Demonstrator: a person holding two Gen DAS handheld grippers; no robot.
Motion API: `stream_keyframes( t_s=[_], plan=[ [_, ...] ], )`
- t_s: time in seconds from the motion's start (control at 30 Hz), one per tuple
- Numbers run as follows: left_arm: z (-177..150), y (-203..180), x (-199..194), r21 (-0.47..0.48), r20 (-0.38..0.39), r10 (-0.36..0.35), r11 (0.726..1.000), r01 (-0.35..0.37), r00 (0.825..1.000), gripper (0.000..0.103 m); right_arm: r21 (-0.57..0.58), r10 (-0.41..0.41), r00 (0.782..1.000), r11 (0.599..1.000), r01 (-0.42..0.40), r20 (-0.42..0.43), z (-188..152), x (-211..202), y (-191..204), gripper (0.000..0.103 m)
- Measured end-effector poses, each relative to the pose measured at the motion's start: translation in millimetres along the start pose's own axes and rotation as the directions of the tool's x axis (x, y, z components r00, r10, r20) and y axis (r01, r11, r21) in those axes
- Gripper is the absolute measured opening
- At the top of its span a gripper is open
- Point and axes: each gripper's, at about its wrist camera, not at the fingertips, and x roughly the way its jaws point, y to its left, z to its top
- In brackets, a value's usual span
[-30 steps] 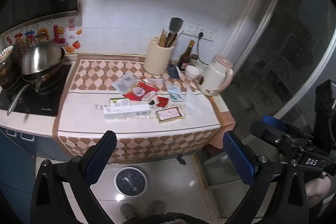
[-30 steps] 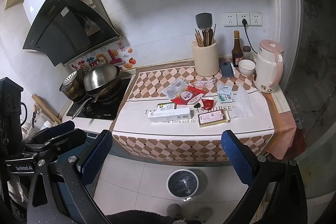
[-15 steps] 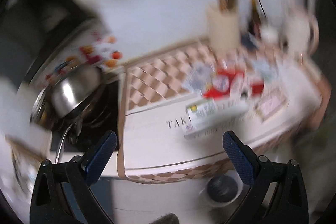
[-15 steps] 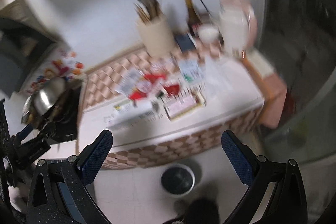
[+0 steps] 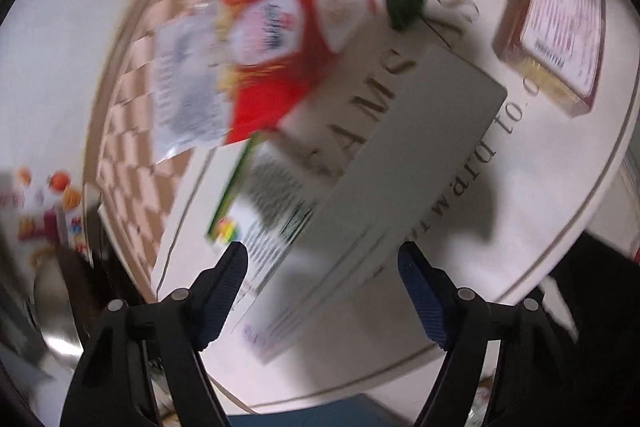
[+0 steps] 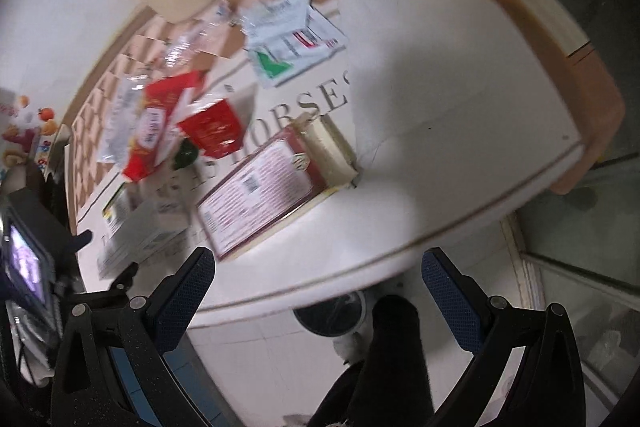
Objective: Collect trash
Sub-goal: 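Grasp the white box with the left tool while the right tool grasps the brown-red packet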
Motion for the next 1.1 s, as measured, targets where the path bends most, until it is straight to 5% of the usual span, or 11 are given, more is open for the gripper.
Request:
stream_keyframes(
  t_s=[0.03,0.17,0.3,0.37,0.5,0.6,0.67,0.77,0.83,1.0,1.1],
  plan=[
    [1.3,-2.1,3.1,0.004,-0.007,-0.012,1.0,0.012,1.0,0.06,0.01,0.006,1.0,1.0,-0.006,-0.014,4.3,7.7,-0.8,0.103],
    [1.7,0.2,0.7,-0.067,-0.001,-0.042,0.997,0.042,0.999,0.051,0.111,0.087,0.992,0.991,-0.076,-0.096,7.8,36.5,-3.6,0.103],
    [-7.3,6.6,-3.0,-0.248,-0.04,-0.078,0.967,0.066,0.996,0.042,0.221,0.119,0.989,0.97,-0.096,-0.092,5.4,55.4,13.1,0.103],
    [-16.8,12.5,-4.8,-0.385,-0.058,-0.126,0.918,0.094,0.99,0.04,0.279,0.111,0.992,0.956,-0.088,-0.068,8.2,61.3,23.5,0.103],
    [-48.0,27.4,-3.1,-0.634,-0.023,-0.227,0.757,0.161,0.974,0.038,0.281,-0.001,0.999,0.96,0.011,-0.036,26.5,78.5,59.1,0.103],
    [-71.9,36.4,5.5,-0.756,0.025,-0.274,0.624,0.197,0.961,0.036,0.195,-0.161,0.986,0.967,0.164,-0.029,39.3,91.3,84.4,0.103],
    [-78.2,40.2,12.0,-0.778,0.038,-0.277,0.595,0.202,0.96,0.035,0.117,-0.239,0.971,0.965,0.236,0.014,40.4,95.5,102.5,0.102],
    [-88.0,43.0,12.7,-0.796,0.07,-0.263,0.566,0.213,0.962,0.034,0.022,-0.302,0.949,0.953,0.301,0.095,33.0,92.6,120.0,0.082],
    [-97.4,49.1,11.5,-0.797,0.096,-0.241,0.563,0.219,0.966,0.033,-0.041,-0.259,0.955,0.963,0.267,0.148,26.9,85.5,127.0,0.068],
    [-117.3,52.6,0.5,-0.799,0.175,-0.237,0.533,0.279,0.955,0.032,-0.063,-0.123,0.98,0.989,0.134,0.155,18.3,69.4,120.1,0.065],
    [-139.9,56.6,-9.8,-0.799,0.247,-0.257,0.492,0.347,0.934,0.032,-0.064,-0.036,0.983,0.997,0.048,0.179,8.1,49.9,113.4,0.065]
  ],
)
